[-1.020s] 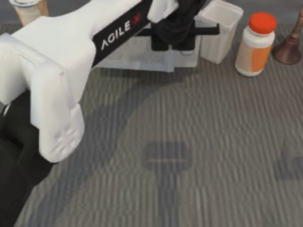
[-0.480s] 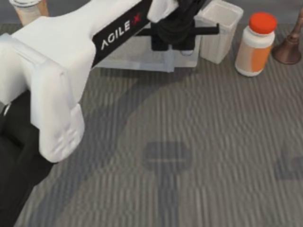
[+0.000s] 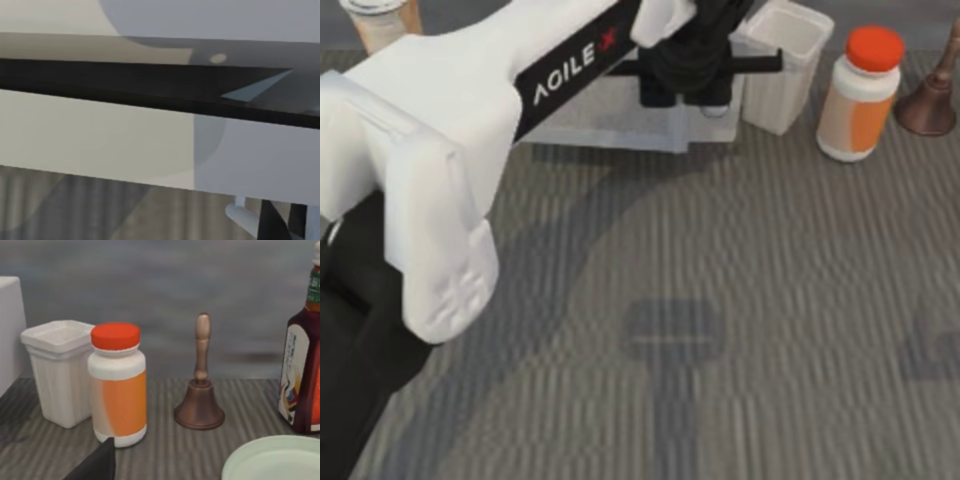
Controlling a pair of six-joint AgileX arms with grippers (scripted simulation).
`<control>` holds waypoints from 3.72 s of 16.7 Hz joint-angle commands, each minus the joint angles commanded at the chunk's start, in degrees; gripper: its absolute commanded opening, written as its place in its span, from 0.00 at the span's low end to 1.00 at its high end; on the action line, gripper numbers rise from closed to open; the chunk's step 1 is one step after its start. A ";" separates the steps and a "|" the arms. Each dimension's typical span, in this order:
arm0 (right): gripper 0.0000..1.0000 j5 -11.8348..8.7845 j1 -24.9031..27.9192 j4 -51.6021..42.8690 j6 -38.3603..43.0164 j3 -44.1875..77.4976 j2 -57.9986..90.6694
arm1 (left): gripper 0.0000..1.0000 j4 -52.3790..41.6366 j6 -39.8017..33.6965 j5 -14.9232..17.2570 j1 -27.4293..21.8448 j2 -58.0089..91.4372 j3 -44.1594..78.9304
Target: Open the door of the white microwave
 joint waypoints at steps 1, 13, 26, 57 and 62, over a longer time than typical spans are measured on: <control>1.00 0.00 0.00 0.00 0.00 0.00 0.00 | 0.00 0.00 0.00 0.00 0.00 0.00 0.00; 1.00 0.00 0.00 0.00 0.00 0.00 0.00 | 0.00 6.15 3.83 1.42 0.11 -6.18 -11.64; 1.00 0.00 0.00 0.00 0.00 0.00 0.00 | 0.00 8.44 5.22 2.26 0.21 -8.51 -15.41; 1.00 0.00 0.00 0.00 0.00 0.00 0.00 | 0.00 14.65 10.93 5.00 0.70 -15.26 -26.95; 1.00 0.00 0.00 0.00 0.00 0.00 0.00 | 0.00 14.65 10.93 5.00 0.70 -15.26 -26.95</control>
